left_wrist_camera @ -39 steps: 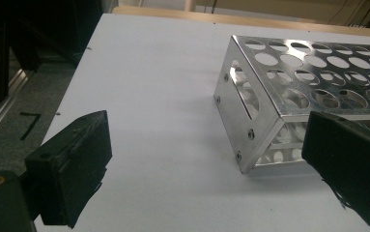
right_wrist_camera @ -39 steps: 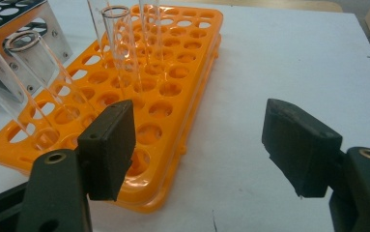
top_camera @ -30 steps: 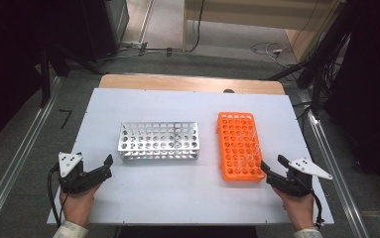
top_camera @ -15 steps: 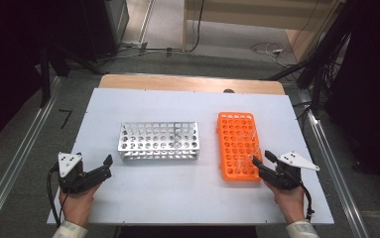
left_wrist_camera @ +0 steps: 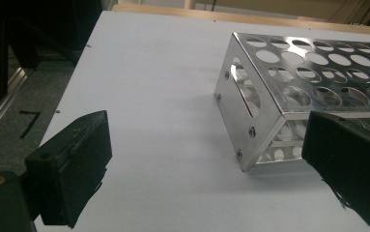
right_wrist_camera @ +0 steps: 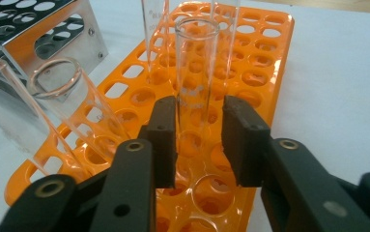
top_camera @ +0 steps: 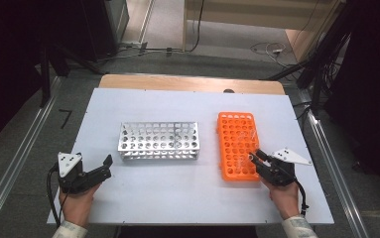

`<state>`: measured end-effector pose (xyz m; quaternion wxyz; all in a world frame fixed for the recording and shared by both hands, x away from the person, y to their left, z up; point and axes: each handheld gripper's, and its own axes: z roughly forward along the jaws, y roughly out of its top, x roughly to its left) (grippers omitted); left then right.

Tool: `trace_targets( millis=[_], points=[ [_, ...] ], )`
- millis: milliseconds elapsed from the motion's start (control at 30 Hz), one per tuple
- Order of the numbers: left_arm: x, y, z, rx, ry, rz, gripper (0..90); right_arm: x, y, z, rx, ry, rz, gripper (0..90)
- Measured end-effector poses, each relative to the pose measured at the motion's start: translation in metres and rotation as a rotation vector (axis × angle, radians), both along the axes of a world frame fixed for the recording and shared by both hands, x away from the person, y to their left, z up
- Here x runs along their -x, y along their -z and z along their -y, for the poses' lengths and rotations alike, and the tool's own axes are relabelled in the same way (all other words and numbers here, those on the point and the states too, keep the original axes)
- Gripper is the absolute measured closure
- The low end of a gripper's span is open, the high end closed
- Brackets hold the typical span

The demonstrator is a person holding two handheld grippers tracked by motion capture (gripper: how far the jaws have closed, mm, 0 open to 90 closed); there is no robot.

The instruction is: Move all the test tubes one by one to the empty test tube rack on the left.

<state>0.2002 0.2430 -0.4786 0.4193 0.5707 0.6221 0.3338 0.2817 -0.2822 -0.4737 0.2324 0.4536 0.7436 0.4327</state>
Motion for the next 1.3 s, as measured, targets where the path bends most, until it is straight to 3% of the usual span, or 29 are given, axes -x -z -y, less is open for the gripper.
trace_targets(
  millis=[367, 633, 967, 1300],
  points=[
    [0.0, 0.0, -0.001, 0.001, 0.0, 0.001, 3.7, -0.002, 0.002, -0.004, 0.006, -0.012, -0.005, 73.1],
    [0.0, 0.0, 0.0, 0.003, 0.001, -0.001, 3.7, 0.001, -0.008, -0.001, -0.011, -0.005, 0.037, 73.5],
    [0.001, -0.002, 0.001, 0.005, 0.011, 0.004, 3.7, 0.015, -0.032, 0.01, -0.053, 0.034, 0.106, 73.6],
    [0.005, -0.006, 0.01, 0.019, 0.049, 0.017, 3.9, 0.033, -0.036, 0.022, -0.036, 0.043, 0.087, 73.6]
  ],
)
